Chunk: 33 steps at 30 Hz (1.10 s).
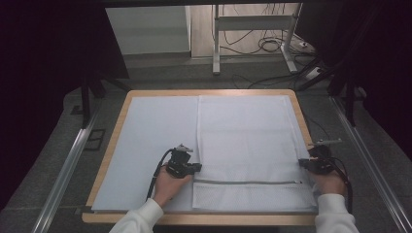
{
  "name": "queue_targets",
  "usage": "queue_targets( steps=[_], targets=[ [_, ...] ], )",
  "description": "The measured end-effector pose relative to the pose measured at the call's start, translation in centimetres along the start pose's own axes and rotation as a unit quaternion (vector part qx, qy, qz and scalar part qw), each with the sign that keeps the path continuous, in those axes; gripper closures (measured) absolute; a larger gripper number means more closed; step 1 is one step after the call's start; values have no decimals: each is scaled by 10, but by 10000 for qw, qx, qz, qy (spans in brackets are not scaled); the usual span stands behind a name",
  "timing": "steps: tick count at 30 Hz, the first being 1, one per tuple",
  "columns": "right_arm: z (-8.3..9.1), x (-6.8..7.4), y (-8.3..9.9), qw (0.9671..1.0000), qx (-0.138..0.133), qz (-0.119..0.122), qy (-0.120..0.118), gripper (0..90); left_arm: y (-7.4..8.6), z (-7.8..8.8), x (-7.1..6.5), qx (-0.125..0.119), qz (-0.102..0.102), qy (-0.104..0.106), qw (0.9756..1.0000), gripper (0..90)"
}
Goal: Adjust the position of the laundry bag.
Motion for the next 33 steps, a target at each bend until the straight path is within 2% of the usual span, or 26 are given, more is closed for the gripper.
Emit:
queue_targets(
  steps=[14, 31, 33],
  targets=[
    [0, 3, -1, 10000, -48, 28, 18, 876, 0, 2, 2, 9, -24, 32, 10000, 892],
    [-3, 13, -7, 9999, -103, 62, -77, 878, 1, 9, 12, -6, 47, 26, 10000, 892],
    [-5, 18, -8, 9998, -85, 143, -77, 878, 2, 10, 13, -29, 65, 15, 10000, 892]
  ],
)
Point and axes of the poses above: each handheld gripper's, and its own axes: z roughly backward along the jaws, y roughly out of its underside, x roughly to its left, the point moved 10 cm from there along -z, roughly forward along the jaws, and after that the axes turned 5 degrees about -y, right-handed, at the moved point
